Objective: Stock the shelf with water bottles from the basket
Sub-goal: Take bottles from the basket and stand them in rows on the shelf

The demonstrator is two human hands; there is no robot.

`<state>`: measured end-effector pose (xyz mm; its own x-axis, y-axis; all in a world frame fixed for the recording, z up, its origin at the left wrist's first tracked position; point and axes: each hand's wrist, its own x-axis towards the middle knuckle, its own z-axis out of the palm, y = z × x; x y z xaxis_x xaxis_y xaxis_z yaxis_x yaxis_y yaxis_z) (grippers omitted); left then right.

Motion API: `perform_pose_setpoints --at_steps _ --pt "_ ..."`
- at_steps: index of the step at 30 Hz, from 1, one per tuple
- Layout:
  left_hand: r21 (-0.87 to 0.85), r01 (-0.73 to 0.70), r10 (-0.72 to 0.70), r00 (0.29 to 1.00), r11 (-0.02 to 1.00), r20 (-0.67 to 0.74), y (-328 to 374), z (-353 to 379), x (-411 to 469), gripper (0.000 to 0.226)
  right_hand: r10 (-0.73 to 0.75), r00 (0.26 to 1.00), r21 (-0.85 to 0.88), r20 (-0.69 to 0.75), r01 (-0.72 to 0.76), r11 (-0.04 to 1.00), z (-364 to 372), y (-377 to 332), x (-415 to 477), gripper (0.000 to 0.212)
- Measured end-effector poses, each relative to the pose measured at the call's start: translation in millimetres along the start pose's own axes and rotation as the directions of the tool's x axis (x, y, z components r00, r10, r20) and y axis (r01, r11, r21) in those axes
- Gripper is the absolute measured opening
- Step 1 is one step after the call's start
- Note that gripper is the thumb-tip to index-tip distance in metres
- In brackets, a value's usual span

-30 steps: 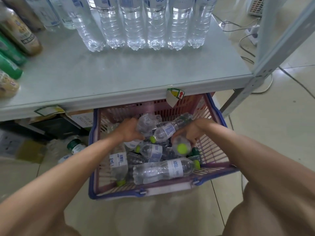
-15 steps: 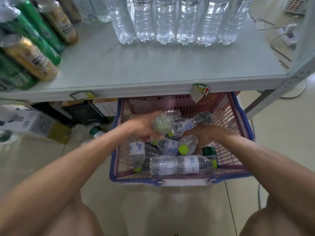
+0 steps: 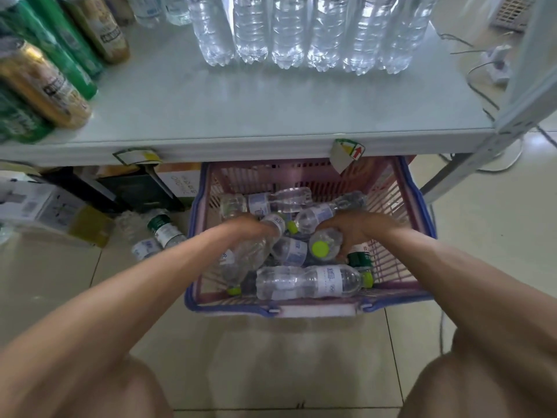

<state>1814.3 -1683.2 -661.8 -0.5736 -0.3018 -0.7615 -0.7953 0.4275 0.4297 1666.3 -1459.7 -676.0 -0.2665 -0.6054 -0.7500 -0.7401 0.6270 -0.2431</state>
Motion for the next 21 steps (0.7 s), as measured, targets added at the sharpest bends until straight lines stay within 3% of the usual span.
perform_pose_setpoints --at_steps 3,7,11,13,17,21 --pt "-0.047 0.077 -0.07 0.989 0.996 0.134 9.1 -0.9 -8.7 0.081 -0.038 0.997 0.038 -0.066 0.04 0.998 2.2 -4.5 1.0 0.074" --pt "-0.113 0.066 -0.044 0.981 0.991 0.189 16.2 -5.9 -24.7 0.059 -0.001 0.969 0.205 -0.247 0.053 0.977 -5.7 -12.2 -7.1 0.062" --pt "-0.098 0.08 -0.059 0.978 0.992 0.202 16.3 -35.9 -66.3 0.047 0.019 0.921 0.392 -0.388 0.146 0.908 -26.9 -29.3 -27.1 0.078" --pt "-0.092 0.075 -0.047 0.96 0.993 0.277 14.3 -54.3 -87.5 0.058 -0.036 0.908 0.42 -0.417 0.228 0.878 -37.5 -37.7 -39.7 0.071" --pt "-0.008 -0.087 0.084 0.931 0.996 0.355 5.8 -95.6 -111.9 0.053 -0.19 0.849 0.457 -0.493 0.439 0.774 -52.4 -58.1 -78.8 0.045" --pt "-0.11 -0.232 0.256 0.889 0.967 0.379 -3.1 -129.5 -129.4 0.059 -0.221 0.751 0.503 -0.622 0.6 0.623 -63.8 -79.0 -112.3 0.034"
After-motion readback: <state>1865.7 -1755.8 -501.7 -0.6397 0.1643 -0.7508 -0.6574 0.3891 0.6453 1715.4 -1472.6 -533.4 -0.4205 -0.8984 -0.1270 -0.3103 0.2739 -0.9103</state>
